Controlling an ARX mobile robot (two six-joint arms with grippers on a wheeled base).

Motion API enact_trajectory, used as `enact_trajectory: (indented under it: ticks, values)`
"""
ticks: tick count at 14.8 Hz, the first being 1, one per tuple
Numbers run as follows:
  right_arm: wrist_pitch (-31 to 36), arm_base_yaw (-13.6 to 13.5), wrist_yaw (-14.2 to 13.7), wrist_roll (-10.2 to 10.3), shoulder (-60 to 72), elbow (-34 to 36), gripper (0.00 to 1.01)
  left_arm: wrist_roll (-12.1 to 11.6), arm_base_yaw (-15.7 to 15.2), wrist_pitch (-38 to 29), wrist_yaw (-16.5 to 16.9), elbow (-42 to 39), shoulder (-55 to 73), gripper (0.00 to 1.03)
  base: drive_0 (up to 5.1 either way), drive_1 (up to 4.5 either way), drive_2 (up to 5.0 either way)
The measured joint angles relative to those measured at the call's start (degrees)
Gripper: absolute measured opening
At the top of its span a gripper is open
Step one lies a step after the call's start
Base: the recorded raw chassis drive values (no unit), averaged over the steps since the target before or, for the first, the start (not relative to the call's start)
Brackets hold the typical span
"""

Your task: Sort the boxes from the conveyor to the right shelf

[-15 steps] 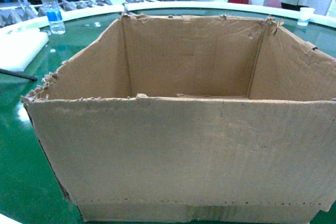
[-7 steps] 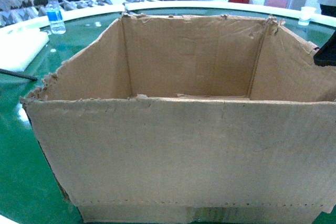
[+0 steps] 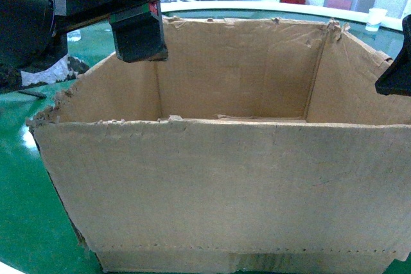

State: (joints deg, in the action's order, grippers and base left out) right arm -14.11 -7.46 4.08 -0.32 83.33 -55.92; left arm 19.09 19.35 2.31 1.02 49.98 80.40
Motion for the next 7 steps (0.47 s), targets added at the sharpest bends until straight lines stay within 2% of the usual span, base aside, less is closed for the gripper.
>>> enact_trajectory:
  ticks: [2,3,7]
  values:
    - [0.00,0.46,0.57,-0.68,0.22,0.02,0.98,1.05,0.33,1.90,-2.43,0.07,-0.09,0.98,0.0,0.00,0.0]
    - [0.24,1.25,0.83,-0.79,0.22,0.02,0.98,1.36,0.07,2.34,-2.60,0.02,-0.07,0.98,0.0,0.00,0.0]
    - [0.42,1.40,1.51,-0.83,0.24,0.35,0.98,1.49,-1.46,2.60,-4.55,-0.57,1.68,0.98,0.0,0.00,0.0]
